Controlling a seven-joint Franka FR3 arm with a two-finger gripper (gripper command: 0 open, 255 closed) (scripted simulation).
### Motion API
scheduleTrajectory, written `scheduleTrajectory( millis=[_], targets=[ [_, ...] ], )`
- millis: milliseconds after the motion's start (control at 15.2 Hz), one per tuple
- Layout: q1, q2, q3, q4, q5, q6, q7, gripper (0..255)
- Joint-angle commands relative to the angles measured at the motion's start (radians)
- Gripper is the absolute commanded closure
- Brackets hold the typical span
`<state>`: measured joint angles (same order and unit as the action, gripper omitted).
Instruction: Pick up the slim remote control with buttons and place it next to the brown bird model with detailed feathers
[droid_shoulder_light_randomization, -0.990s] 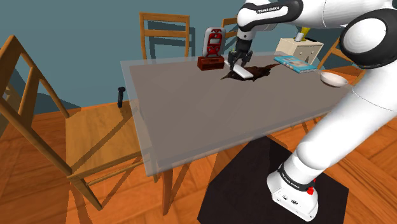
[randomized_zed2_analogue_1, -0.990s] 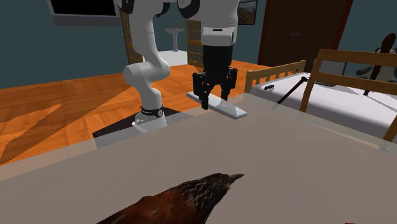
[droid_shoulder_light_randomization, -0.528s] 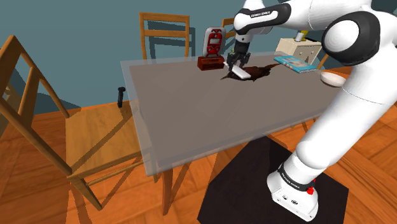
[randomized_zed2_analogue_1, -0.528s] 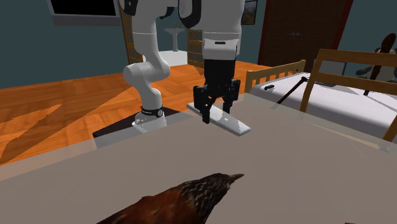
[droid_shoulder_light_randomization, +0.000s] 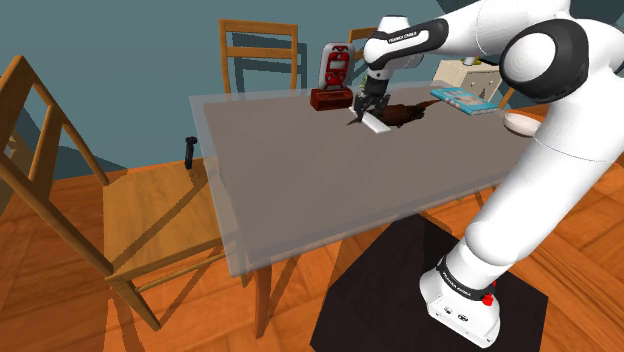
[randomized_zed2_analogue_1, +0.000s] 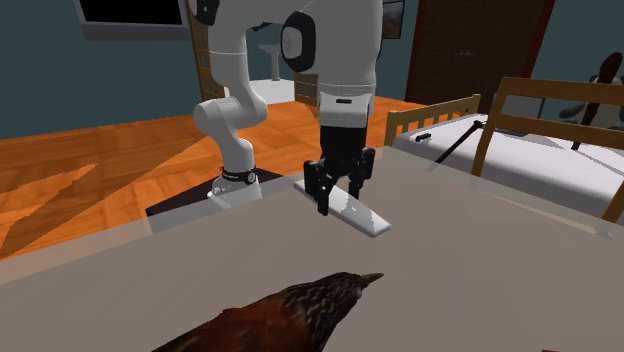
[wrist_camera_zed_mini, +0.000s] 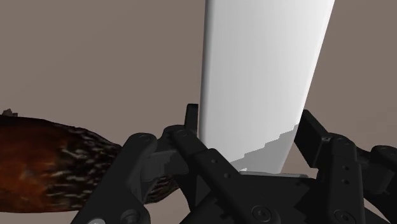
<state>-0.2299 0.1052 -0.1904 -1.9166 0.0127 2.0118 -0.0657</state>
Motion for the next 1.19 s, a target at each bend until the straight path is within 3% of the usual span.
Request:
scheduleTrajectory(
  millis=[0,1122],
  targets=[
    [0.000,0.011,0.001,-0.017,0.002,0.028,0.000,255],
    [-0.004,0.107,0.005,-0.124,0.026,0.230,-0.015,255]
  ],
)
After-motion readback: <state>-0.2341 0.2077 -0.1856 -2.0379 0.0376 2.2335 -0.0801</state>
